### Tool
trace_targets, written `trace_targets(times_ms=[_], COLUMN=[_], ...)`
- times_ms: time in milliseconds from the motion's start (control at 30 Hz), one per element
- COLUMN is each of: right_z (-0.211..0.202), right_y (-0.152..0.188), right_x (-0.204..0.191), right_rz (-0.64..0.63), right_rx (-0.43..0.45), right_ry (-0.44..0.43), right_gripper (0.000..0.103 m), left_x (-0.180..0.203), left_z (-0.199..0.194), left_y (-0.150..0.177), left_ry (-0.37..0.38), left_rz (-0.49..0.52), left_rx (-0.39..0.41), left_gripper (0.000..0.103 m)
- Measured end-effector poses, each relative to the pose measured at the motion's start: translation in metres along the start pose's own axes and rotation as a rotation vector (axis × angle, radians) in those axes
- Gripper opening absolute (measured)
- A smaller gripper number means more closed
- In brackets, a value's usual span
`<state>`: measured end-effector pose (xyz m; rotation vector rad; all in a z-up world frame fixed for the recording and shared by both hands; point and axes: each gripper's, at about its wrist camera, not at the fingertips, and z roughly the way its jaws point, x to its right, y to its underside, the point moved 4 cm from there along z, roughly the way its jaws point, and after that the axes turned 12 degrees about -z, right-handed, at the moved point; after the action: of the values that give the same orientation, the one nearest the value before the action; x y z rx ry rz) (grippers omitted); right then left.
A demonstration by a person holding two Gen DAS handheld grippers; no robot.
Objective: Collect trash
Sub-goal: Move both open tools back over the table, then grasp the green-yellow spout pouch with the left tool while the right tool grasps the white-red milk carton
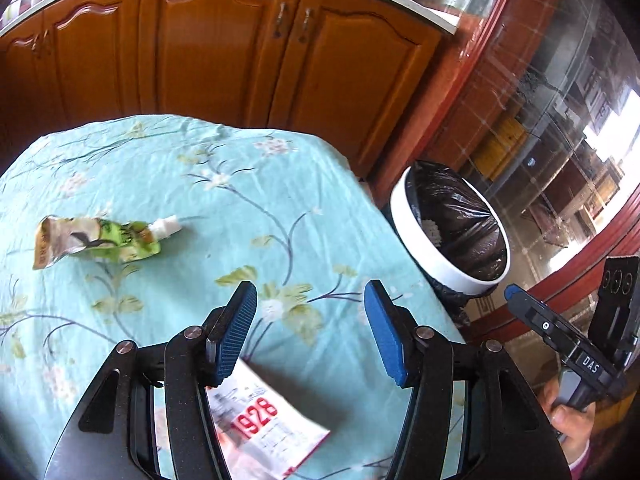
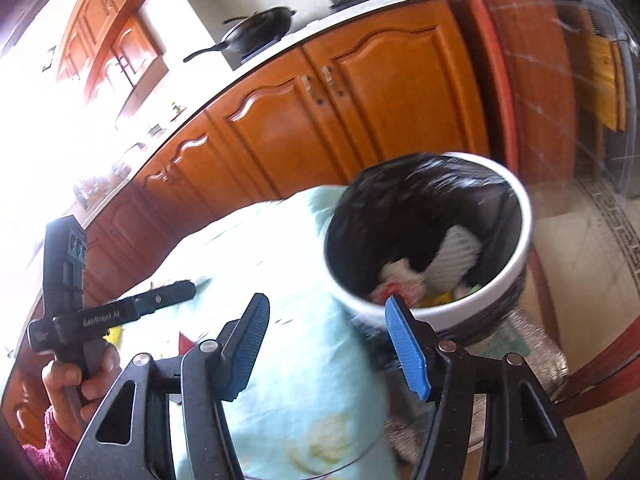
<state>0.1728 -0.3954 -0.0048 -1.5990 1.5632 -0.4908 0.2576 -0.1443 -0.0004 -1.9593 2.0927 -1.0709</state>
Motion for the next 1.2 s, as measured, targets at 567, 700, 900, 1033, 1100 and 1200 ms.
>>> trace_targets(times_ms=[567, 700, 900, 1033, 1100, 1200], right_z=[0.037, 0.044, 0.057, 0.062, 0.063, 0.067], right_y=[0.029, 0.032, 0.036, 0.038, 0.039, 0.038], right_x=[-0.097, -0.113, -0.133, -0.137, -0.139, -0.140], right_rz=[-0.137, -0.159, -0.194, -0.199, -0.202, -0.206], right_rx=[-0.112, -0.132, -0.161, -0.174, -0.179, -0.186], right_ry=[-0.146, -0.174, -0.208, -0.217, -0.219, -0.217], right_gripper=[0.065, 0.066, 0.069, 0.069, 0.069, 0.069], left_x=[-0.104, -0.109, -0.116, -0.124, -0.130, -0.133], left_z=[-0.046, -0.048, -0.029, -0.004, 0.008, 0.019], left_y=[0.004, 0.000, -0.027, -0.046, -0.052, -0.056], left_ry=[-0.150, -0.172, -0.188, -0.223, -0.228, -0.220], left_rz=[0.006, 0.081, 0.305, 0.413, 0.429, 0.443], left_rx=[0.063, 0.061, 0.015, -0.039, -0.070, -0.100], left_gripper=[0.061, 0.061, 0.062, 0.062, 0.062, 0.062])
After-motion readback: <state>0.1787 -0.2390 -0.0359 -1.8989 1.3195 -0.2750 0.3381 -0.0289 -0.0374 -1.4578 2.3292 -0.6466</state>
